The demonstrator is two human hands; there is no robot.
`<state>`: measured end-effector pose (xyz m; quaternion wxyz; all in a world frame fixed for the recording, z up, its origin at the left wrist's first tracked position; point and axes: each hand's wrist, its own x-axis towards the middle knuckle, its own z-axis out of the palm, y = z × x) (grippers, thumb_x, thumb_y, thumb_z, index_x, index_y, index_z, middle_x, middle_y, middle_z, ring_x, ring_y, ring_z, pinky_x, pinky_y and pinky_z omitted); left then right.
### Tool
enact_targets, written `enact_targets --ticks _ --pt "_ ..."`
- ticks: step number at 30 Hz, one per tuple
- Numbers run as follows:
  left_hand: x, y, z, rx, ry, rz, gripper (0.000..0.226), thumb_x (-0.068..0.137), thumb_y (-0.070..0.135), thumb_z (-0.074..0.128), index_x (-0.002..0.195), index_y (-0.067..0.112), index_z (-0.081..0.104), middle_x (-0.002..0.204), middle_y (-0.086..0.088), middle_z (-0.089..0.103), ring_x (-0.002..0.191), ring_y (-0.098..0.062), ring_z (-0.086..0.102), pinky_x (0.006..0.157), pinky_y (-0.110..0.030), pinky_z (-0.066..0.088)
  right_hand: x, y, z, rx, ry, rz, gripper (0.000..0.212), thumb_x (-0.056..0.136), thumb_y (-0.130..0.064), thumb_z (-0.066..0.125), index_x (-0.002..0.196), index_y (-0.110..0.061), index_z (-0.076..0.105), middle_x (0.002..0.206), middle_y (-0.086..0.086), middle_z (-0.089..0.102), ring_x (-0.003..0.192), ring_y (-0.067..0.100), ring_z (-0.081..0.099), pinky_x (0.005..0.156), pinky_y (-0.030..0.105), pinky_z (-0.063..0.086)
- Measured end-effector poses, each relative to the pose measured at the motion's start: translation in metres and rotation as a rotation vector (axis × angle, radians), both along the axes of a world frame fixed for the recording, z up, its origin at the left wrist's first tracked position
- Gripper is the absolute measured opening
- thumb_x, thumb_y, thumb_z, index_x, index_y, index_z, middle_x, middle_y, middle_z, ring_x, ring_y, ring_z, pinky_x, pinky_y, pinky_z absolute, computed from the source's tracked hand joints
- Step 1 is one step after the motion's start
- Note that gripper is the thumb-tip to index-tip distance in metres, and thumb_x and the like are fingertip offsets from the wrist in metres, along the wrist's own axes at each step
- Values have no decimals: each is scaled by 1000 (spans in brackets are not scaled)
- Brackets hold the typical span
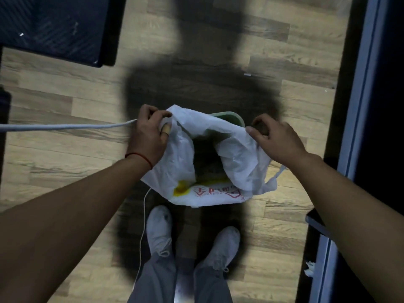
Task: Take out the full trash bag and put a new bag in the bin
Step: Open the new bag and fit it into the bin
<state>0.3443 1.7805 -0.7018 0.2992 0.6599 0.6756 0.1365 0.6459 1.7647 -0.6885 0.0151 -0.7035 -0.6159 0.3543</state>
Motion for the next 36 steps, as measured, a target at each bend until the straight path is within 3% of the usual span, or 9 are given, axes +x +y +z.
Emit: enact_targets --ticks 4,8,11,14,21,26,29,32,36 --pt "-6 -2 -2 -7 66 -20 45 90 25 60 133 17 52 120 -16 48 100 -27 54 82 -37 49 6 1 10 115 35 -14 28 89 -41 63 109 -23 58 99 -3 68 86 17 61 68 21 38" --pt "-10 2 -15 -30 176 -56 57 89 45 54 140 20 46 119 -15 48 106 -30 51 90 -45 48 6 7 2 193 157 -322 13 88 -33 66 95 -24 60 92 -6 66 88 17 63 71 31 49" --pt "-4 5 -22 -44 226 -83 57 91 53 35 138 24 48 115 -14 50 107 -32 49 93 -49 43 0 11 -13 179 54 -440 11 90 -34 63 92 -23 61 89 -5 65 85 18 60 67 29 41" --pt "5 14 -33 -78 142 82 48 93 47 39 135 27 49 117 -12 51 110 -31 50 96 -52 42 -7 15 -31 156 -84 -489 19 87 -41 64 85 -22 62 80 -6 59 77 17 53 66 27 34" --pt "22 30 -55 -203 -216 541 24 93 26 53 113 16 62 105 -3 62 95 -15 54 86 -28 44 -12 13 -59 35 -151 -506 29 81 -47 66 78 -19 64 73 2 63 74 25 58 66 30 39" --pt "10 19 -58 -160 -55 350 38 99 31 37 127 15 56 129 -15 57 120 -32 49 99 -37 38 -4 -17 -70 19 -130 -366 38 85 -37 65 116 -18 57 116 10 62 110 31 55 87 40 43" --pt "8 -7 -41 0 26 40 56 92 37 35 145 18 36 146 -15 38 135 -29 34 113 -39 27 -7 -34 -61 214 -137 -305 53 84 -34 64 133 -21 46 139 8 46 127 28 41 101 44 36" --pt "11 -50 -19 82 56 -125 62 87 34 50 145 22 32 154 -14 19 144 -32 20 116 -49 25 -12 -57 -46 299 -78 -277 48 86 -26 64 131 -20 48 145 8 40 132 28 38 103 41 34" --pt "15 -119 -7 65 54 -118 59 83 22 65 137 16 41 148 -13 23 141 -33 25 113 -49 33 -14 -97 -37 265 -97 -204 29 86 -19 65 113 -16 55 141 12 42 128 32 43 103 45 37"
